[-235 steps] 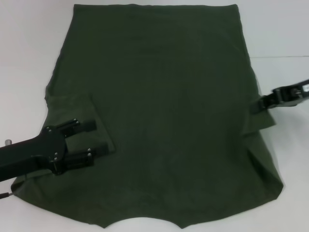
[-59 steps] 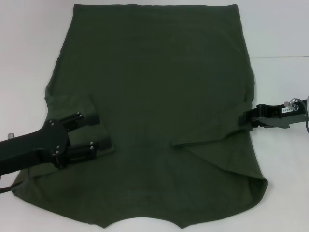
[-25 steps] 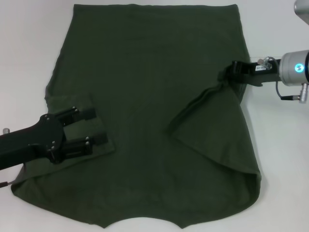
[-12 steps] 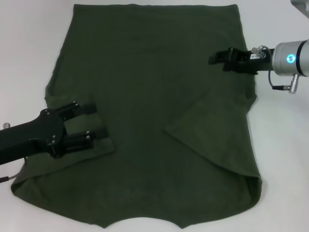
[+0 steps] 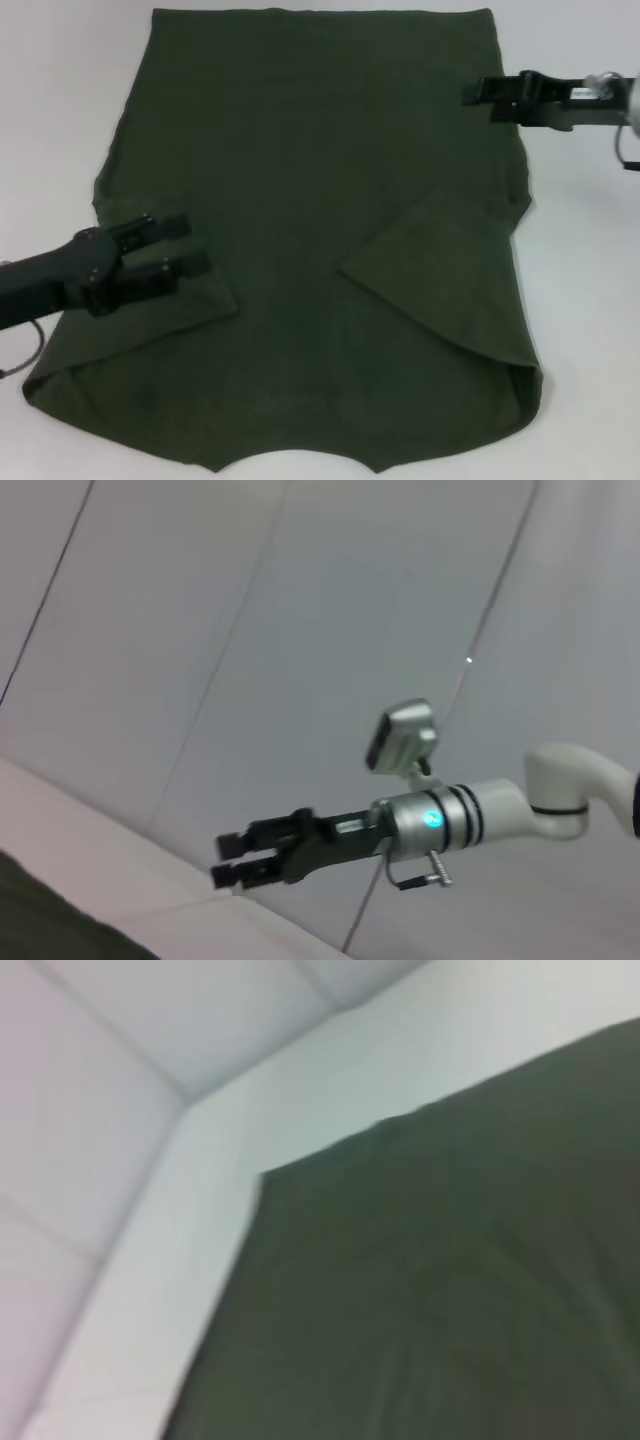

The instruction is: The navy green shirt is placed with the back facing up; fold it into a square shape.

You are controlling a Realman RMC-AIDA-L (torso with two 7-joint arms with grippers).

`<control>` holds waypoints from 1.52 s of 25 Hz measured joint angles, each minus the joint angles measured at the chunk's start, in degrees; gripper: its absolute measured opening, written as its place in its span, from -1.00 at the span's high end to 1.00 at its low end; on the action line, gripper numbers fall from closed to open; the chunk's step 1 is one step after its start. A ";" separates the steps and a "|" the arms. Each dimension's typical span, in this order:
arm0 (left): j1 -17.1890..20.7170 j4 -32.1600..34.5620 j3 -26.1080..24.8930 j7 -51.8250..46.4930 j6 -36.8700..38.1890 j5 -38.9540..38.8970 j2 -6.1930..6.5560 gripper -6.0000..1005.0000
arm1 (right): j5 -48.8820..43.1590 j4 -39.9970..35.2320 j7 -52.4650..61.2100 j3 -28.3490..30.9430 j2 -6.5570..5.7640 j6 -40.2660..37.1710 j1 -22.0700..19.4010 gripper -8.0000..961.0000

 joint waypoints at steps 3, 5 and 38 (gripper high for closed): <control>-0.20 -0.08 0.02 -8.05 0.88 0.04 1.65 -0.73 | 1.94 -1.80 -1.53 0.00 -1.49 -7.40 -2.14 -0.47; -0.11 -0.17 -0.33 -13.52 1.34 0.05 2.74 -0.73 | 2.23 -2.21 -2.74 0.00 -2.53 -11.69 -3.17 -0.53; 2.54 5.80 -4.10 -51.63 -6.76 28.08 11.09 -0.72 | -7.20 -2.07 -8.36 -1.76 -4.92 -31.37 -5.03 -0.93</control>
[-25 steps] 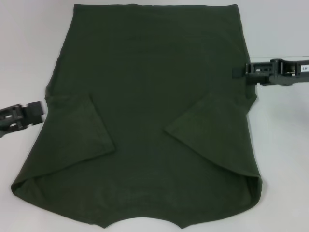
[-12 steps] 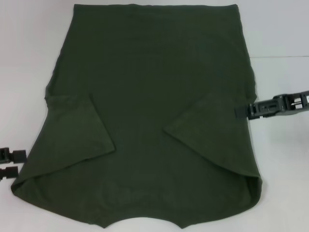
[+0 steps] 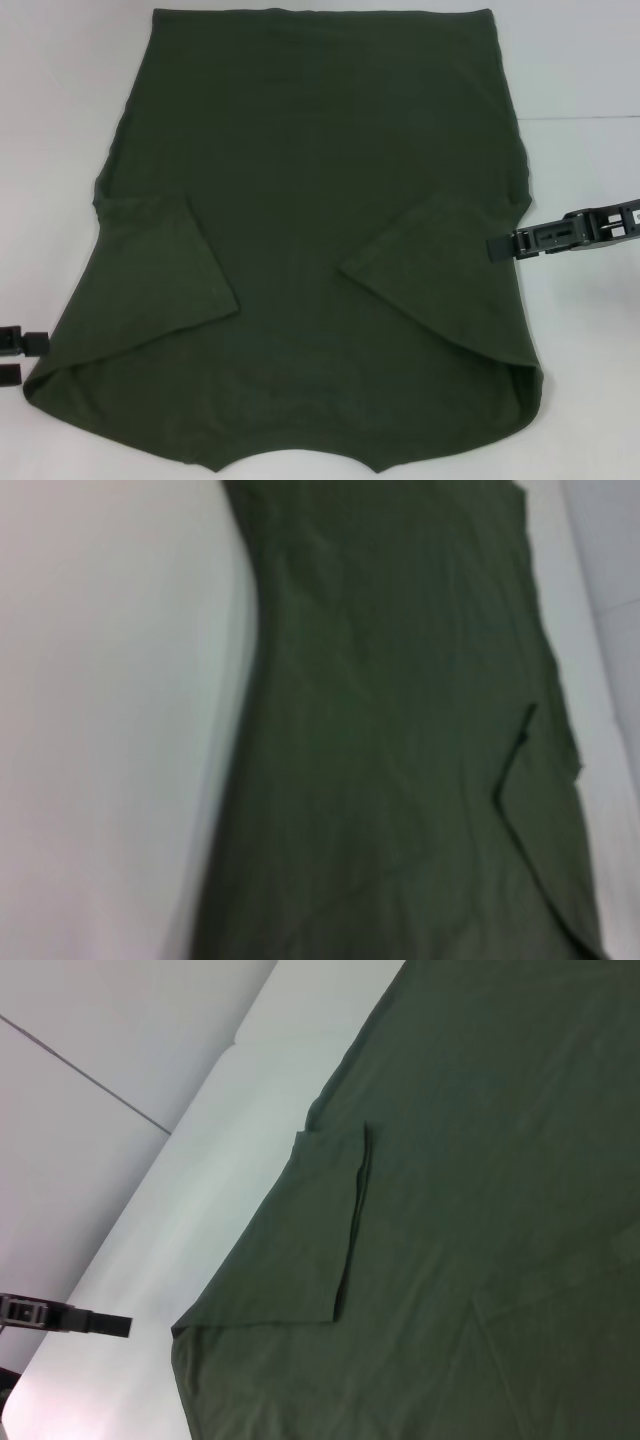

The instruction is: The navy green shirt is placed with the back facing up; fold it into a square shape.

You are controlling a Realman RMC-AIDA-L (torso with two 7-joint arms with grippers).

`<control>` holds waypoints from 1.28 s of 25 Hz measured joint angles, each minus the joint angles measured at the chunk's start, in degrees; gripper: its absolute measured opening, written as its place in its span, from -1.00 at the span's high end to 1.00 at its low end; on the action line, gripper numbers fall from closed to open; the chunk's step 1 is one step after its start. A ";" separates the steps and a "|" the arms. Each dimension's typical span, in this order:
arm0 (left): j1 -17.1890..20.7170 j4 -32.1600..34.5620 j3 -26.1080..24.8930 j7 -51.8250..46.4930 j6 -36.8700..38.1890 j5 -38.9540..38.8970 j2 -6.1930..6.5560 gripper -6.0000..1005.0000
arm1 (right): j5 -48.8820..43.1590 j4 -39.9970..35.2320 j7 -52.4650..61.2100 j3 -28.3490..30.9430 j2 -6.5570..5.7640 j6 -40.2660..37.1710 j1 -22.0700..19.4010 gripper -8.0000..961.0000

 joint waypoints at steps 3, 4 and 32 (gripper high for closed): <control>-0.75 -0.88 0.18 -0.11 -1.69 1.70 -0.07 -0.72 | -0.02 0.07 0.00 -0.20 0.06 0.42 0.06 -0.93; -0.93 -1.15 0.22 -0.05 -2.09 2.02 -0.07 -0.72 | -0.02 0.13 0.00 -0.35 0.07 0.66 0.09 -0.93; -2.96 -1.90 5.47 0.90 -11.68 3.81 -0.19 -0.72 | -0.02 0.67 0.01 -1.96 0.80 2.30 0.76 -0.89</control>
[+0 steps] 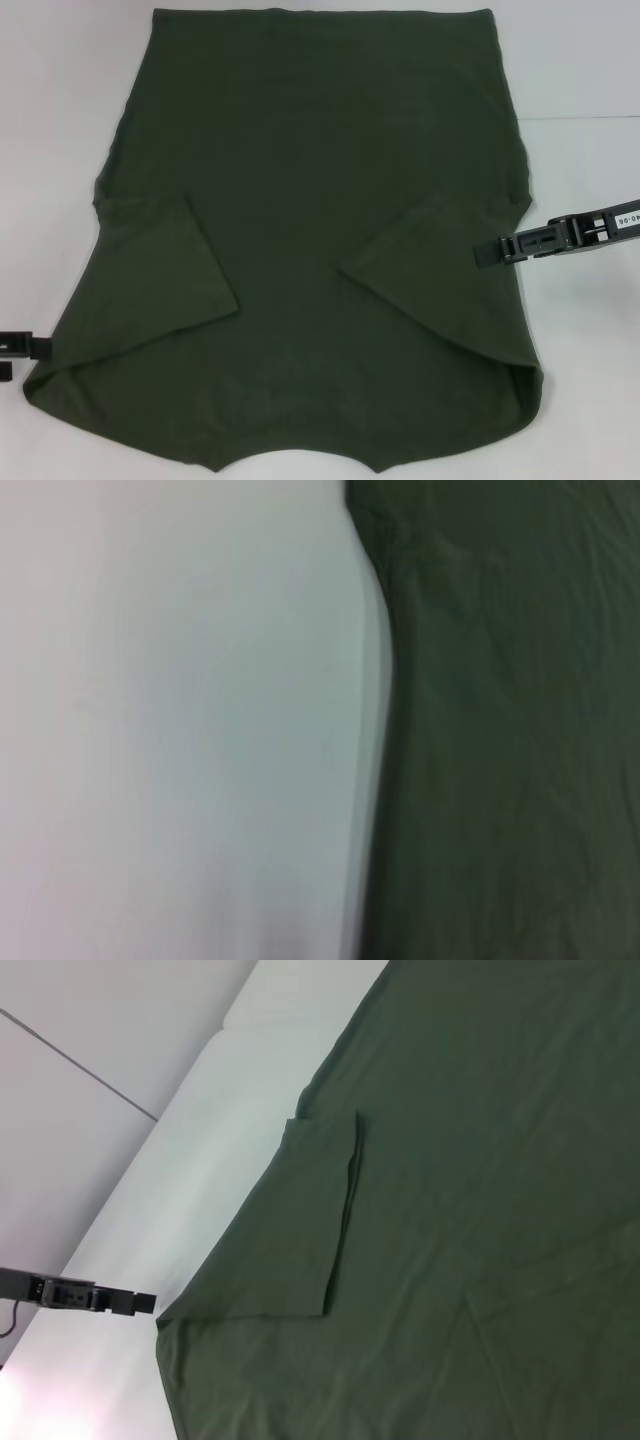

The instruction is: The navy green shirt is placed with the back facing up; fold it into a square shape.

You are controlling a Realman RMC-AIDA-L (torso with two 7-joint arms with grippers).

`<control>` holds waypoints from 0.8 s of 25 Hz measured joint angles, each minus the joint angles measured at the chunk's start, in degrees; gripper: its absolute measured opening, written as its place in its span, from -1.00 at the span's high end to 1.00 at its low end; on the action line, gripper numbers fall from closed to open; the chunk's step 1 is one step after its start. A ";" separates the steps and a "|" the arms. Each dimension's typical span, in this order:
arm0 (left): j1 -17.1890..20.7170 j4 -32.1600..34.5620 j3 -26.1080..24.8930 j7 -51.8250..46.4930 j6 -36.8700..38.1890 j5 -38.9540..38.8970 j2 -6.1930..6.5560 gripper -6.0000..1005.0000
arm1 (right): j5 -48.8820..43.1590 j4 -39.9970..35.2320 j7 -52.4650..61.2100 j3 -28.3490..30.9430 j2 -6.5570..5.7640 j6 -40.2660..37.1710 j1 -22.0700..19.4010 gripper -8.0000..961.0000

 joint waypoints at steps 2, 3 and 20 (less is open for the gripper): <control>-0.03 -0.12 0.07 0.22 -0.46 0.03 -0.12 -0.72 | 0.00 0.00 0.06 0.00 0.01 0.00 0.03 -0.88; -0.03 -0.24 0.07 0.30 -0.74 0.04 -0.15 -0.72 | 0.00 0.00 0.11 0.00 0.01 0.00 0.05 -0.88; -0.23 -0.84 1.95 1.48 -2.17 0.07 -1.29 -0.72 | -0.09 0.00 0.43 0.00 -0.01 -0.01 0.13 -0.86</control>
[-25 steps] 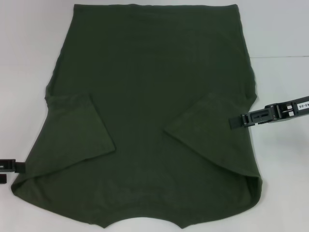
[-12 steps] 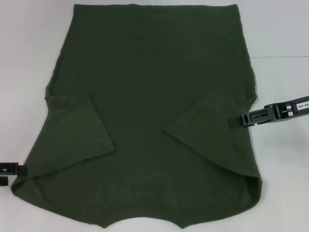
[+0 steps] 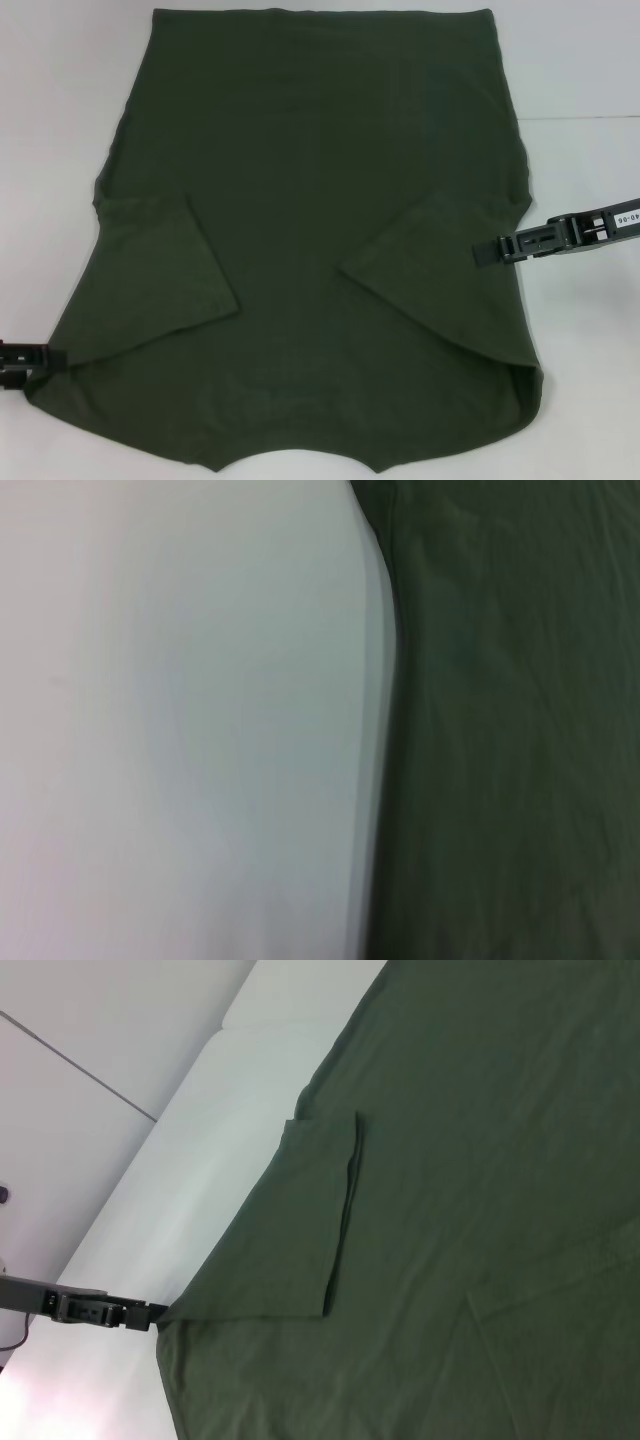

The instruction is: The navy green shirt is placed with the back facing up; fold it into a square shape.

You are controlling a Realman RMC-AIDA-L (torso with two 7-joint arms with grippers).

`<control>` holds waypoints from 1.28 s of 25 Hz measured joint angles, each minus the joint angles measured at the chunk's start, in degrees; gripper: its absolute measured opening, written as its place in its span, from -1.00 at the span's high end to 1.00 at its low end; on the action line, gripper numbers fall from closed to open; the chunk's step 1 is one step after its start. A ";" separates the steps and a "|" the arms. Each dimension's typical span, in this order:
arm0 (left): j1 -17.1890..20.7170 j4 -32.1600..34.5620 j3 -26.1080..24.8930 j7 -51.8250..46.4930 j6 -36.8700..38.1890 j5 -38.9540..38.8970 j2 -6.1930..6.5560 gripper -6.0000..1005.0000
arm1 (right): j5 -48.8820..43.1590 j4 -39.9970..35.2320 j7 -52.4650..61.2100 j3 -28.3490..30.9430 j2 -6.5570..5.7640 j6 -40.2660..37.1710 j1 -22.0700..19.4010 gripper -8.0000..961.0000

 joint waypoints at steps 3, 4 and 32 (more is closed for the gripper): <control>-0.19 -0.06 0.26 0.01 0.47 -0.01 -0.13 -0.72 | 0.00 0.00 0.00 0.00 0.00 0.00 0.00 -0.85; -0.30 -0.24 0.27 0.01 0.70 -0.01 -0.14 -0.72 | 0.00 0.00 0.00 0.00 0.00 0.00 0.00 -0.85; -2.46 -3.02 0.13 -1.41 2.00 0.05 -0.62 -0.71 | 0.00 0.00 0.00 0.01 -0.02 0.07 0.00 -0.81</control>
